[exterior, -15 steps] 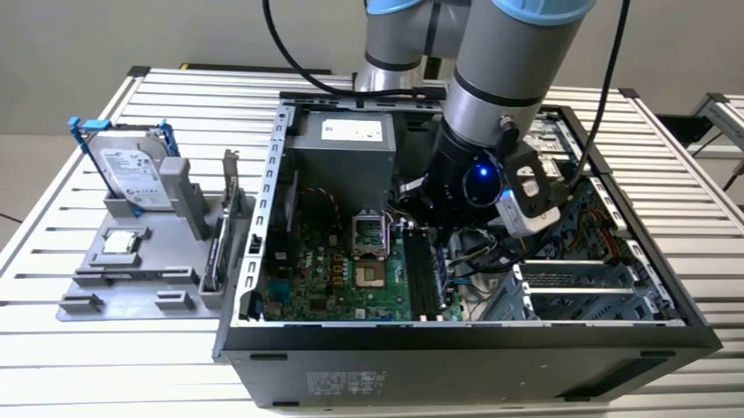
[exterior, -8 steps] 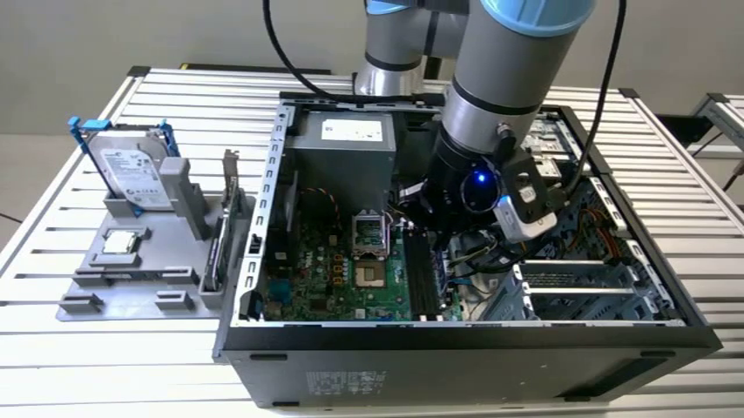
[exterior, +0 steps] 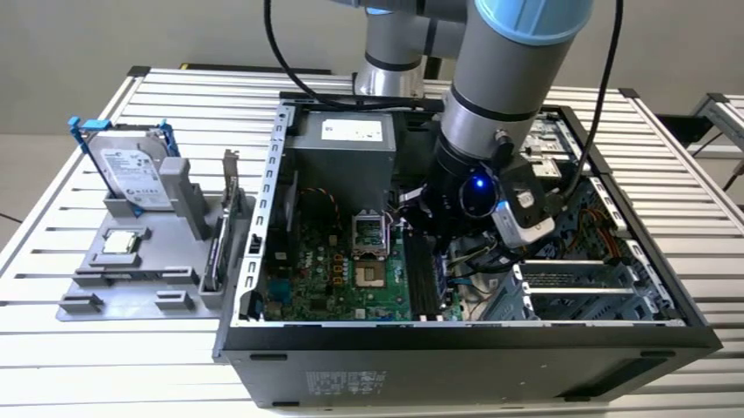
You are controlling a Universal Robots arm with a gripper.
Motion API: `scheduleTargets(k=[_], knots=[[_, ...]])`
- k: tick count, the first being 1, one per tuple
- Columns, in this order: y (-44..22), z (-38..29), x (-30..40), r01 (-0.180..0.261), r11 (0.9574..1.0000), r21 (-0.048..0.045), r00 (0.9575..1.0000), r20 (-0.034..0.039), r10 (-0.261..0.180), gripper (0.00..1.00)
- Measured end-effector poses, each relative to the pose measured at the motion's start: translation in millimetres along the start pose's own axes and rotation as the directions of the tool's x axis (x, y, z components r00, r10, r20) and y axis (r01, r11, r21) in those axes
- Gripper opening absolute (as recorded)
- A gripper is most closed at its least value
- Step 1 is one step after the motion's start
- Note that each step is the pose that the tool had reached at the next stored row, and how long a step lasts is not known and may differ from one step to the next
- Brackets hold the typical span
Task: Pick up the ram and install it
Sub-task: 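Insert the ram into the slot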
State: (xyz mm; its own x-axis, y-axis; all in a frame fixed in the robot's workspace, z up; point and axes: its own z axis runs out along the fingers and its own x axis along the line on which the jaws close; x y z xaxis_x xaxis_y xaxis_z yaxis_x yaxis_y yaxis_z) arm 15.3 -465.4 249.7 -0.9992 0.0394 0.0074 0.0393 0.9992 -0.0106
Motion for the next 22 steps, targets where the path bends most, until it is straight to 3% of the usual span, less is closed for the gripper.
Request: scheduleTargets(k=[11, 22], knots=[[-0.8, 7.6, -0.3, -0.005, 0.9998, 0.0214, 1.0000, 0.0008, 0.005, 0.00], [0.2, 9.1, -0.2, -0.005, 0.9998, 0.0217, 1.0000, 0.0009, 0.005, 0.00]])
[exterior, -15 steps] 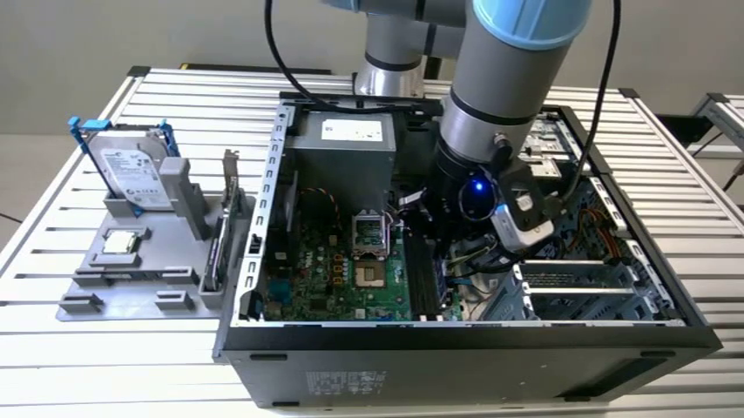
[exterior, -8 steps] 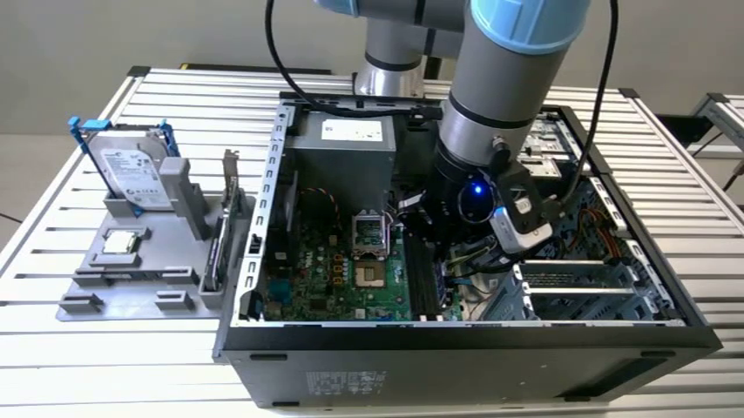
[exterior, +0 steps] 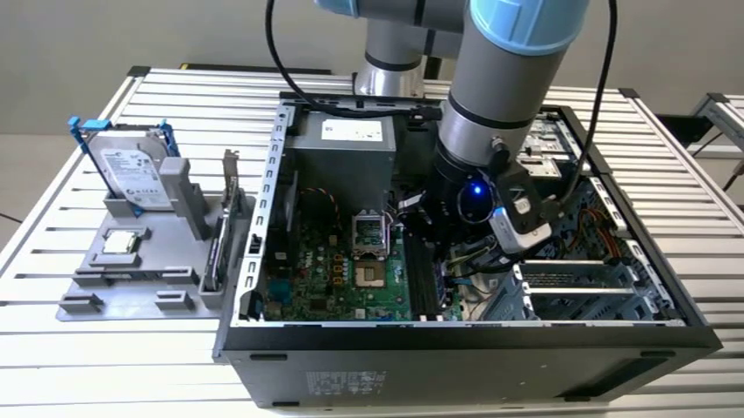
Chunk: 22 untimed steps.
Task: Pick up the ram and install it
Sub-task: 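Insert the ram into the slot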
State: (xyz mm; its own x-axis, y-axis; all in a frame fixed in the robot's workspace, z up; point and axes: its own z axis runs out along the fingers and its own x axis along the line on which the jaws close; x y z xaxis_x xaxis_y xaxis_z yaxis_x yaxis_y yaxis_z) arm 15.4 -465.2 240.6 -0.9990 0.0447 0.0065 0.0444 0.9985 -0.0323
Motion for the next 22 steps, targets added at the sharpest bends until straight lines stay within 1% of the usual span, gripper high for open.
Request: scheduleTargets(k=[5, 22], knots=[[1.1, 4.2, 0.0, 0.000, 1.0000, 0.0001, 1.0000, 0.0000, 0.000, 0.00], [5.0, 11.3, 0.1, 0.000, 1.0000, 0.0005, 1.0000, -0.0001, 0.000, 0.00]])
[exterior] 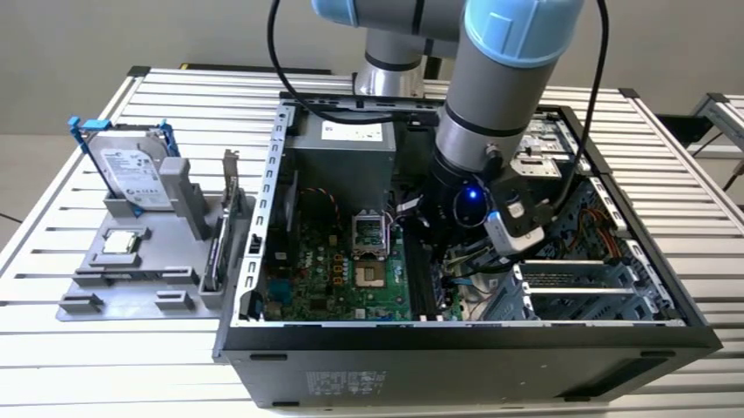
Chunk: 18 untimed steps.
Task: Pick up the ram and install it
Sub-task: 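Insert the ram into the slot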
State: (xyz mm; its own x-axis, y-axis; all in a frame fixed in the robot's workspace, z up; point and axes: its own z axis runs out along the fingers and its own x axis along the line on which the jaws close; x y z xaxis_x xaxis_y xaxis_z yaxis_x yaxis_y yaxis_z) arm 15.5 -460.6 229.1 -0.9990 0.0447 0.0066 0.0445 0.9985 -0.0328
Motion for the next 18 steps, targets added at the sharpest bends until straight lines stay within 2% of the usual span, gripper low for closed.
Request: scheduleTargets(k=[18], knots=[[1.0, 4.7, -0.1, 0.000, 1.0000, -0.0004, 1.0000, 0.0001, 0.000, 0.00]])
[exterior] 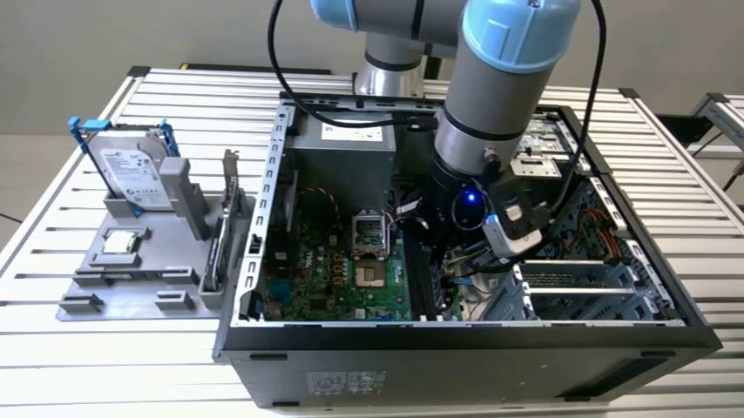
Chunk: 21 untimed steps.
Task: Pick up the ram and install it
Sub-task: 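Insert the ram into the slot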
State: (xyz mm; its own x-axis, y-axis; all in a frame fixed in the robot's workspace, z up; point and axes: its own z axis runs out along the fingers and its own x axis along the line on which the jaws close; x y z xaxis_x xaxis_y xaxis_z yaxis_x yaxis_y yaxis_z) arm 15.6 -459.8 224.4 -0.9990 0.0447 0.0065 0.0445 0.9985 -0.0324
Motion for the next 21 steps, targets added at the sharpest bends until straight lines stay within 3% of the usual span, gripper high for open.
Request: scheduleTargets(k=[8, 21], knots=[[0.8, 4.2, 0.0, 0.000, 1.0000, 0.0004, 1.0000, -0.0001, 0.000, 0.00], [0.9, 4.7, 0.0, 0.000, 1.0000, 0.0003, 1.0000, 0.0000, 0.000, 0.00]])
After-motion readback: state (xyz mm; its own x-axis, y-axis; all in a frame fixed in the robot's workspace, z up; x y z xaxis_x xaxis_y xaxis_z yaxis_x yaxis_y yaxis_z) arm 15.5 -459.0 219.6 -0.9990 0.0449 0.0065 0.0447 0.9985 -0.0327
